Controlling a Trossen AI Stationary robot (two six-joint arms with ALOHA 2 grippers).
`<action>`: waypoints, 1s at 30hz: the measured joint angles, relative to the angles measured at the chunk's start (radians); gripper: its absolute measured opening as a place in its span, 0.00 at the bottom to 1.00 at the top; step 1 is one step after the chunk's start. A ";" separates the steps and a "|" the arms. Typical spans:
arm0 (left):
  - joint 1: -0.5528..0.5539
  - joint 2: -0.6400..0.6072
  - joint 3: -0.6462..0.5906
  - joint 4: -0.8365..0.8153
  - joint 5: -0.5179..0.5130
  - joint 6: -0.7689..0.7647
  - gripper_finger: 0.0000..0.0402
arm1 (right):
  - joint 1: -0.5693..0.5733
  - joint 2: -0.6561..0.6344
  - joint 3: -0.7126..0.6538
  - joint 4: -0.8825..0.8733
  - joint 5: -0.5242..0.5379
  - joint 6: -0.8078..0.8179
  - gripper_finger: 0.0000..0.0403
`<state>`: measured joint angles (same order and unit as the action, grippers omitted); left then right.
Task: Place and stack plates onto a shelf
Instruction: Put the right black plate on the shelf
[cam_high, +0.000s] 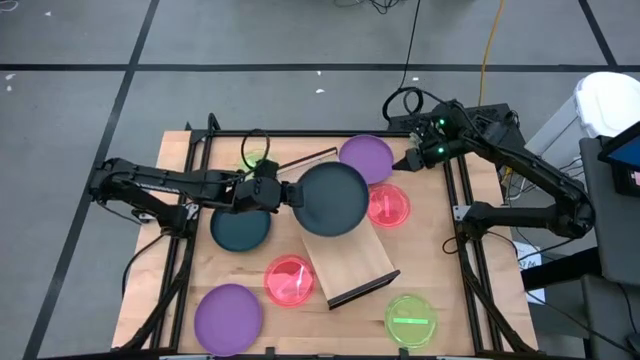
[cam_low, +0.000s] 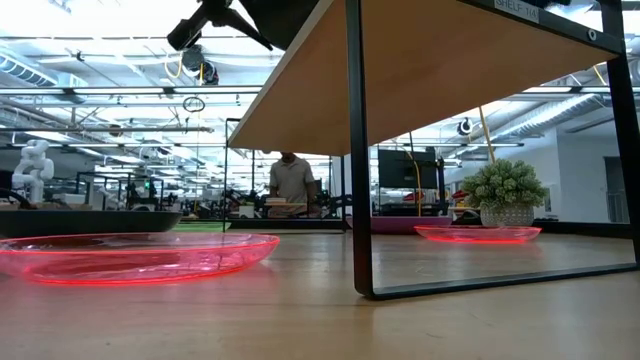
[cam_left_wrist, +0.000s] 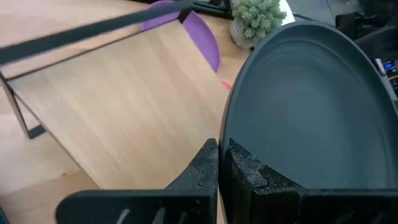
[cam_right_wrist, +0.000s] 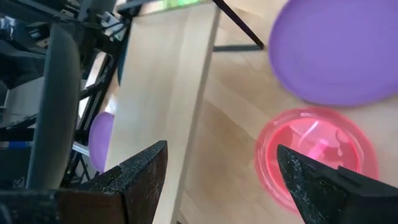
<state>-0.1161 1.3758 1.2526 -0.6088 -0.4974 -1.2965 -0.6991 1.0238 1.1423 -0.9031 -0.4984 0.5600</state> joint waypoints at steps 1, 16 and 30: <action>-0.004 0.006 0.000 -0.001 0.001 -0.007 0.03 | 0.000 -0.009 -0.015 0.000 0.000 0.003 0.70; -0.096 0.081 0.001 0.084 0.006 -0.013 0.03 | 0.000 -0.141 -0.128 0.015 0.001 0.094 0.70; -0.117 0.131 0.000 0.094 0.008 -0.020 0.03 | 0.000 -0.151 -0.161 0.016 0.000 0.087 0.70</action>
<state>-0.2328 1.5072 1.2530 -0.5149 -0.4897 -1.3162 -0.6987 0.8725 0.9817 -0.8874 -0.4982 0.6468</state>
